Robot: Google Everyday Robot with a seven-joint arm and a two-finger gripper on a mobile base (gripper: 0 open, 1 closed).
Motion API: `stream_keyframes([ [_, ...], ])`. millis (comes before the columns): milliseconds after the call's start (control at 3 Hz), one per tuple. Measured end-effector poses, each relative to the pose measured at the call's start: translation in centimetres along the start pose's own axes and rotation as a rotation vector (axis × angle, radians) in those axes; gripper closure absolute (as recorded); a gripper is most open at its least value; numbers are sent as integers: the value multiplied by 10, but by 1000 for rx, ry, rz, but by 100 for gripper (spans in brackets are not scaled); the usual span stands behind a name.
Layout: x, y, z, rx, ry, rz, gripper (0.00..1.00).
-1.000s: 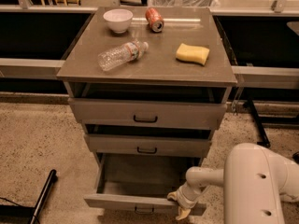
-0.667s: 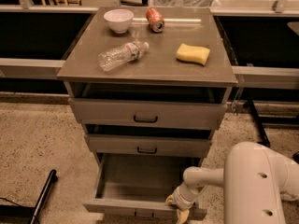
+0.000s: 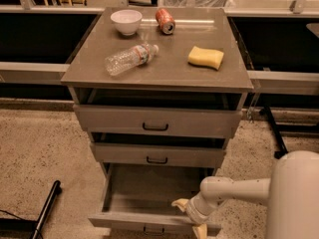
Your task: Open bottom drawer
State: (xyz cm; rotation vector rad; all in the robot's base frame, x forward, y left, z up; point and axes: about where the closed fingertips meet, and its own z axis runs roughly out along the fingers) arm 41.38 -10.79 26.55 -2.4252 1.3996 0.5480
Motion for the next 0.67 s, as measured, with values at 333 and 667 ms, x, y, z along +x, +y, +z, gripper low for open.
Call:
stream_keyframes([
  [333,-19,1,-31,37,11,-22,0],
  [667,-19,1,-34,38,14,-25,0],
])
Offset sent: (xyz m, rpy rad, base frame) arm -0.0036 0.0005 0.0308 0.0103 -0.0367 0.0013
